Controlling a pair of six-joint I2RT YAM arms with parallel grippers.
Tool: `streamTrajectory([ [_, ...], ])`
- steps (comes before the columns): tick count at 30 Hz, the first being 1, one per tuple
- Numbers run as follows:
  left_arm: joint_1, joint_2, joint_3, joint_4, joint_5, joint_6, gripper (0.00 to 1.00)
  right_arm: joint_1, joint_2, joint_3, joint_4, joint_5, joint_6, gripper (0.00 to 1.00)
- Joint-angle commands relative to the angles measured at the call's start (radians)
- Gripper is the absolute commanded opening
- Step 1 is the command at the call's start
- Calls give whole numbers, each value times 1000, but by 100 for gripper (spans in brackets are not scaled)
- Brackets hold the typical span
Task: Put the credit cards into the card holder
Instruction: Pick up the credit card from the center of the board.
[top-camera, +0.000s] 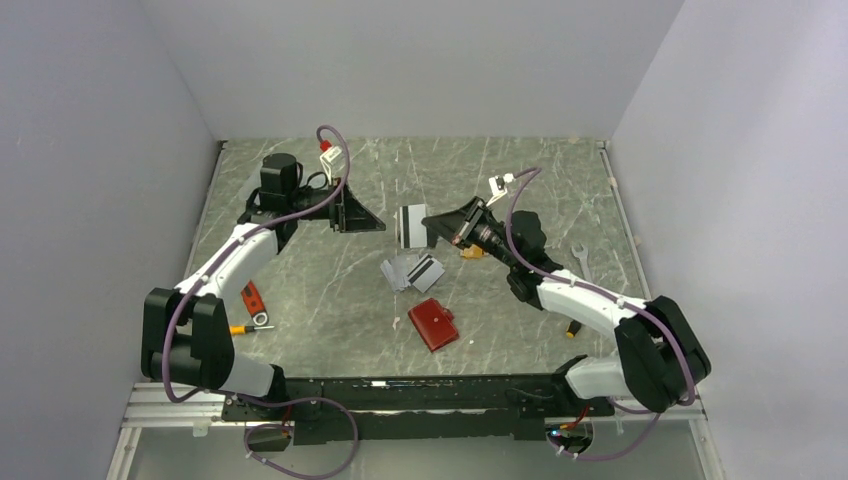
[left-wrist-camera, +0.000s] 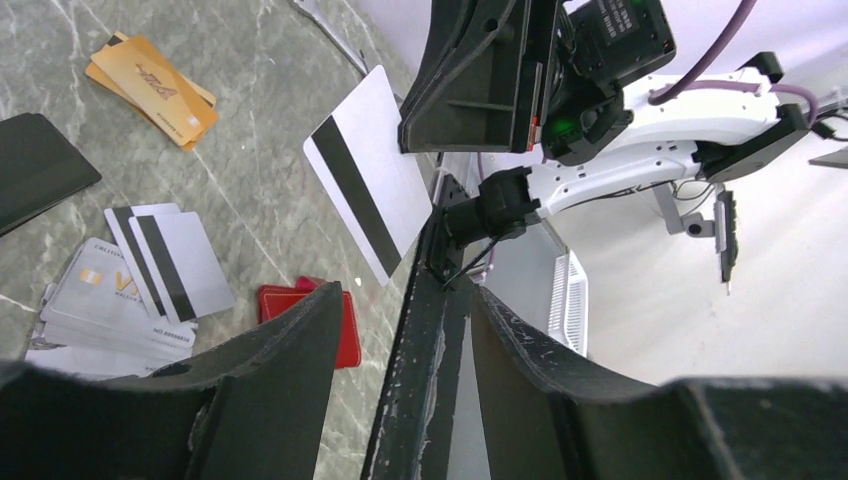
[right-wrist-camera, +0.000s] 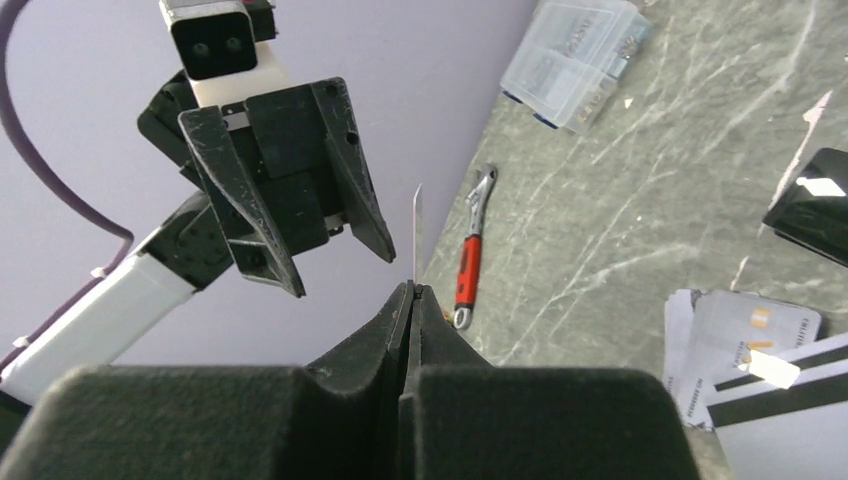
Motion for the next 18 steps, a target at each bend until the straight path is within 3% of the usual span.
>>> streamTrajectory([
  [1,-10,-23,-16,156,26,-138,54,9,20,59,103,-19,58,0],
  [7,-26,-13,-49,315,17,-309,52,25,63,94,154,-13,92,0],
  [18,-26,4,-46,292,9,-296,50,40,101,127,195,-26,109,0],
])
